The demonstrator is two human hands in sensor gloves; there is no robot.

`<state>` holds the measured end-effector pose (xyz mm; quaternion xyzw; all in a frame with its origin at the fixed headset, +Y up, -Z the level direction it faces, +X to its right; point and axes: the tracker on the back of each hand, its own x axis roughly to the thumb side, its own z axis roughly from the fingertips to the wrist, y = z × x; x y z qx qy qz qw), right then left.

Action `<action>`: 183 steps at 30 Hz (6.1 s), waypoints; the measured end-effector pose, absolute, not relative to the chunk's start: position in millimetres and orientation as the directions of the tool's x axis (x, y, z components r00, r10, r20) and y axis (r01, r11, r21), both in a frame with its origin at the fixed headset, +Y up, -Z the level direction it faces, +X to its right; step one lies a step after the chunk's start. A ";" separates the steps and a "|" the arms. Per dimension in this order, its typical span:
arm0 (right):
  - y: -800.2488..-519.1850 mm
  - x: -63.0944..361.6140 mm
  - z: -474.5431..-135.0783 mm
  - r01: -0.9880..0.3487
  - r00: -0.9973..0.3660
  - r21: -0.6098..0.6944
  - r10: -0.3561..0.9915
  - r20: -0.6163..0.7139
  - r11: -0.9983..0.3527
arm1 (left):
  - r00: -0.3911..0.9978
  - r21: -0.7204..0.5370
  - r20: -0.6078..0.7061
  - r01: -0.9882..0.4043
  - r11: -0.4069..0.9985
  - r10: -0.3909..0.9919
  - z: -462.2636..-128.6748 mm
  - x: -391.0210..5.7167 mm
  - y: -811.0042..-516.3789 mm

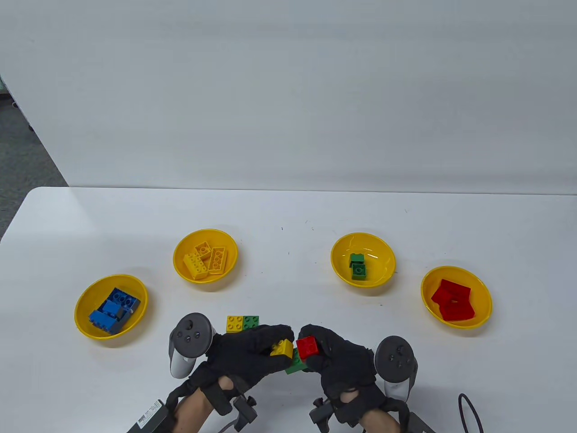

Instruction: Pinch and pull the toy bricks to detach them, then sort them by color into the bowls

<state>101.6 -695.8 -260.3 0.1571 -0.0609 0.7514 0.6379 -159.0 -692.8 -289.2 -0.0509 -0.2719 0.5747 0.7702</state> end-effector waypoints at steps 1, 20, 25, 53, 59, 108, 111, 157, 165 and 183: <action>-694.1 103.0 -259.9 -0.977 -0.152 0.090 0.932 0.330 -0.192 | 0.227 -0.340 0.380 -0.867 0.364 0.897 -287.7 -165.2 -683.1; -692.1 153.8 -271.0 -0.961 -0.260 -0.001 0.900 0.349 -0.277 | 0.963 -0.055 -0.113 -0.253 0.966 0.245 -453.4 -235.7 -664.4; -702.8 153.1 -274.6 -0.950 -0.292 0.015 0.903 0.315 -0.312 | 0.925 -0.039 -0.244 -0.309 0.950 0.290 -470.9 -248.6 -684.1; -705.9 117.9 -263.6 -0.973 0.036 0.228 0.964 0.265 -0.026 | 0.451 -0.193 0.490 -0.779 0.597 0.746 -257.1 -164.5 -634.9; -714.3 102.6 -260.2 -0.961 0.029 0.275 0.971 0.237 -0.038 | 0.464 -0.278 0.461 -0.734 0.620 0.756 -260.6 -149.5 -677.4; -662.9 329.2 -341.5 -0.398 -0.868 -0.488 0.492 -0.074 -0.777 | 0.438 -0.269 0.418 -0.777 0.569 0.796 -260.7 -179.4 -680.4; -638.1 295.3 -324.1 -0.542 -0.818 -0.519 0.555 0.149 -0.661 | 0.436 -0.264 0.403 -0.787 0.558 0.805 -261.8 -179.9 -682.4; -669.2 103.2 -265.2 -0.853 -0.330 0.140 0.729 0.600 -0.502 | 0.371 -0.312 0.379 -0.811 0.495 0.848 -262.9 -175.5 -689.8; -622.1 153.3 -349.7 -0.690 -0.719 -0.238 0.611 0.331 -0.683 | 0.342 -0.190 0.342 -0.887 0.421 0.875 -271.4 -213.3 -676.5; -687.5 199.2 -469.9 -0.320 -0.902 -0.302 0.386 -0.193 -0.898 | 0.408 -0.023 0.253 -0.904 0.427 0.877 -286.3 -260.2 -681.1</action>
